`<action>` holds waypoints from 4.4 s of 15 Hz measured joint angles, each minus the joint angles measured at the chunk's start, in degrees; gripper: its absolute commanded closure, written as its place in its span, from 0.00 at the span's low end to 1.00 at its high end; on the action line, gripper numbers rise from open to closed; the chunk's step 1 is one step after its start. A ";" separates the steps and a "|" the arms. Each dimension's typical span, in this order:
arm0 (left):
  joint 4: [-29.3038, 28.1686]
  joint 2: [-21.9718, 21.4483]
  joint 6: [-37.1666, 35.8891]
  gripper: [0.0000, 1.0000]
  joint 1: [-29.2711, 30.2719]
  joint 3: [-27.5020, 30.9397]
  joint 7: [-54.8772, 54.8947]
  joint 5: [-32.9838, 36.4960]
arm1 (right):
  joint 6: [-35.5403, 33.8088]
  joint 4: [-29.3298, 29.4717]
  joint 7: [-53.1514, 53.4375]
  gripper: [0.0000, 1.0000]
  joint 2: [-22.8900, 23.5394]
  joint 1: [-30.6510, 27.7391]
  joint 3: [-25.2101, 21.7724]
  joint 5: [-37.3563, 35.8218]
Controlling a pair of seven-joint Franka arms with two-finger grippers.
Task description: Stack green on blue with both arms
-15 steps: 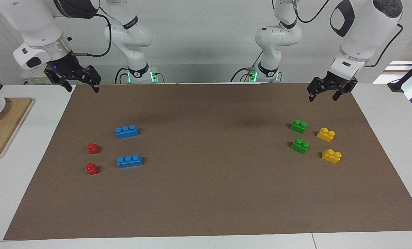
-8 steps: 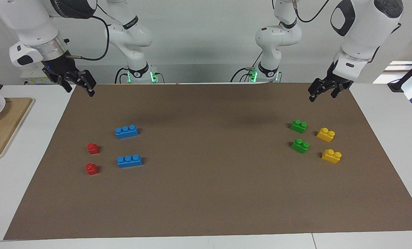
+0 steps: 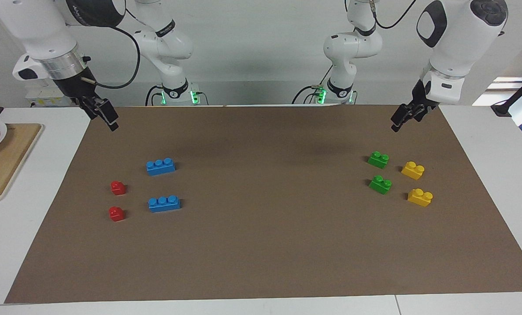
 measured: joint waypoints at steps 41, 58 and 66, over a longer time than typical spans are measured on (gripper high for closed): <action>-7.37 24.19 31.77 0.00 1.83 1.30 -9.52 0.52 | 25.73 -1.75 2.12 0.16 29.84 0.15 0.77 13.68; -9.57 24.45 33.92 0.18 1.72 0.88 -11.16 0.53 | 27.80 -4.43 -0.07 1.00 29.59 -0.19 0.61 13.68; -9.33 23.98 33.95 1.00 1.71 0.88 -11.16 0.65 | 18.29 4.15 4.17 1.00 28.52 0.11 0.96 13.75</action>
